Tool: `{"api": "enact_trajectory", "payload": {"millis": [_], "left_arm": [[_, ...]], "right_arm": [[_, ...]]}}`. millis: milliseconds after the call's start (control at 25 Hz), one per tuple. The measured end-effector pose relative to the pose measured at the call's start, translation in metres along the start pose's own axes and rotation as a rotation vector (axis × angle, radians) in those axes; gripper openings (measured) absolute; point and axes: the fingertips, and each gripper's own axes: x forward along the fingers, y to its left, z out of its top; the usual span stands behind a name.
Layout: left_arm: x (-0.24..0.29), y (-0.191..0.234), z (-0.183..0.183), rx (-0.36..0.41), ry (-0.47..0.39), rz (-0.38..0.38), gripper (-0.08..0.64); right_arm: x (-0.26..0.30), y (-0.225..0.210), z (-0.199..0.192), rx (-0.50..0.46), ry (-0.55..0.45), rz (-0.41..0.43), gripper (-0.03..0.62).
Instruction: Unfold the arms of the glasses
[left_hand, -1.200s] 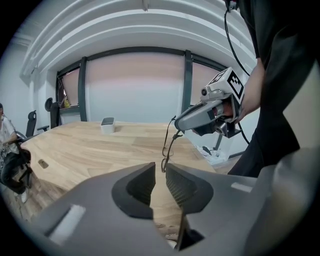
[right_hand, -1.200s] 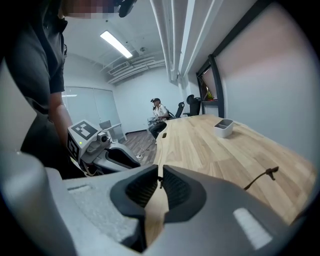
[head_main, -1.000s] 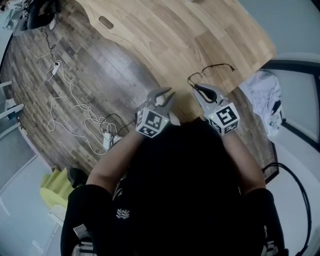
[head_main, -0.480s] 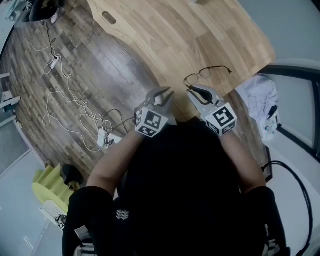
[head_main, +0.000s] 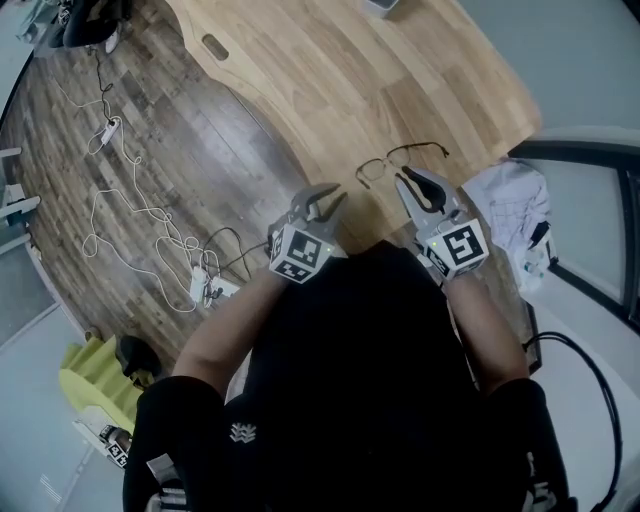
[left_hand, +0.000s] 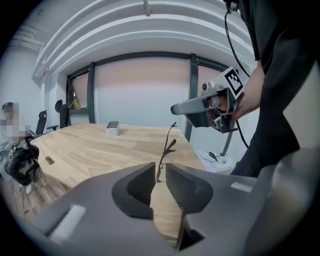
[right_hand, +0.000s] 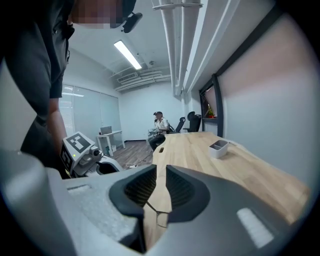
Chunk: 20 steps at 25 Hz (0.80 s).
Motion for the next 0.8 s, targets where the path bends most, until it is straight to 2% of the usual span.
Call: {"api": "enact_trajectory", "payload": {"millis": [200,360,520,640,800], "left_arm": [[0.001,0.006,0.021,-0.002,-0.037,0.021,0.072],[-0.013,0.025,0.049,-0.059,-0.102,0.098,0.055],[-0.036,0.050,0.091,-0.124,-0.205,0.181,0.011],[-0.046,0.058,0.117,-0.118,-0.263,0.200,0.006],[-0.049,0.063,0.127,-0.103,-0.282,0.212,0.006]], "right_arm": [[-0.019,-0.024,-0.002,0.032,-0.007,-0.074,0.049],[-0.031,-0.034,-0.004,0.054,-0.013,-0.133,0.049],[-0.039,-0.046,0.004,0.087,-0.043,-0.183,0.040],[-0.043,-0.053,0.007,0.103,-0.060,-0.204,0.034],[-0.048,-0.060,0.006,0.144,-0.075,-0.239,0.009]]}}
